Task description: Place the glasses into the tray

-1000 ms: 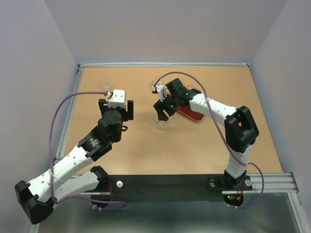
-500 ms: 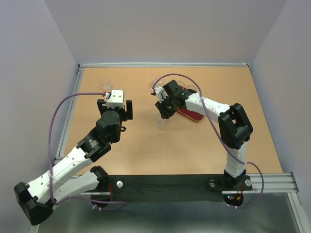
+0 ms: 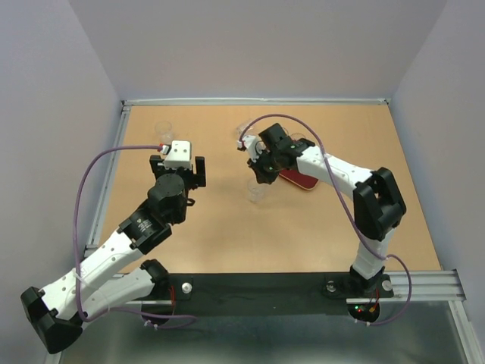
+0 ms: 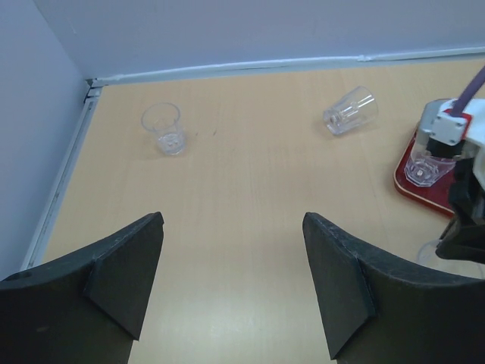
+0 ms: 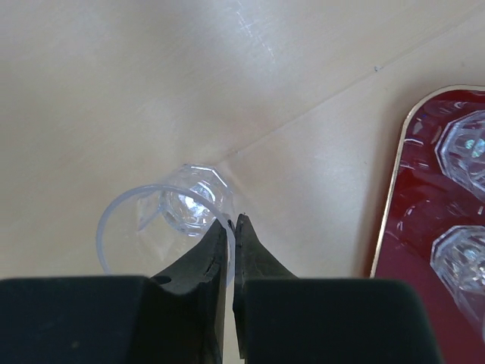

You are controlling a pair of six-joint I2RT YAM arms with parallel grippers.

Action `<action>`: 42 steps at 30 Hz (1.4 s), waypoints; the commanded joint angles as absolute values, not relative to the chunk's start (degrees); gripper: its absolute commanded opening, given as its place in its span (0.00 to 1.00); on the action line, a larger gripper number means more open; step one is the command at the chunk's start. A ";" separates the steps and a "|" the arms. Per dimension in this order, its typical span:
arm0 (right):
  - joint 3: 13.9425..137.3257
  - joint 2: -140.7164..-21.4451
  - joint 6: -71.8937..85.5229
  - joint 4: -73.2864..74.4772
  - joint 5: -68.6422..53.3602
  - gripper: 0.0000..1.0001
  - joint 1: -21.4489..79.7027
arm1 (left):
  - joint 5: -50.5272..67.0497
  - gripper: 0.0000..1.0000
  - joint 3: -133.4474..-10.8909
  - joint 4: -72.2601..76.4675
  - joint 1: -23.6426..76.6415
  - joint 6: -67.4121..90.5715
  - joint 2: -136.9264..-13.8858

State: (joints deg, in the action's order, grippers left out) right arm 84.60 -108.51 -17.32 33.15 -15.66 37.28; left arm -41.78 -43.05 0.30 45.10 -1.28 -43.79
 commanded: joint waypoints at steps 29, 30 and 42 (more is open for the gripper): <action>71.36 -86.73 -14.33 27.34 -16.43 0.00 4.66 | -40.96 0.85 -42.28 2.99 44.39 -1.67 -42.19; 71.80 -87.62 -13.63 26.81 -16.78 0.01 3.70 | -40.96 0.85 -42.28 2.90 44.47 -1.76 -42.19; 78.48 -99.13 -9.93 22.15 -17.05 0.01 2.90 | -40.96 0.85 -42.19 2.99 44.38 -1.76 -42.45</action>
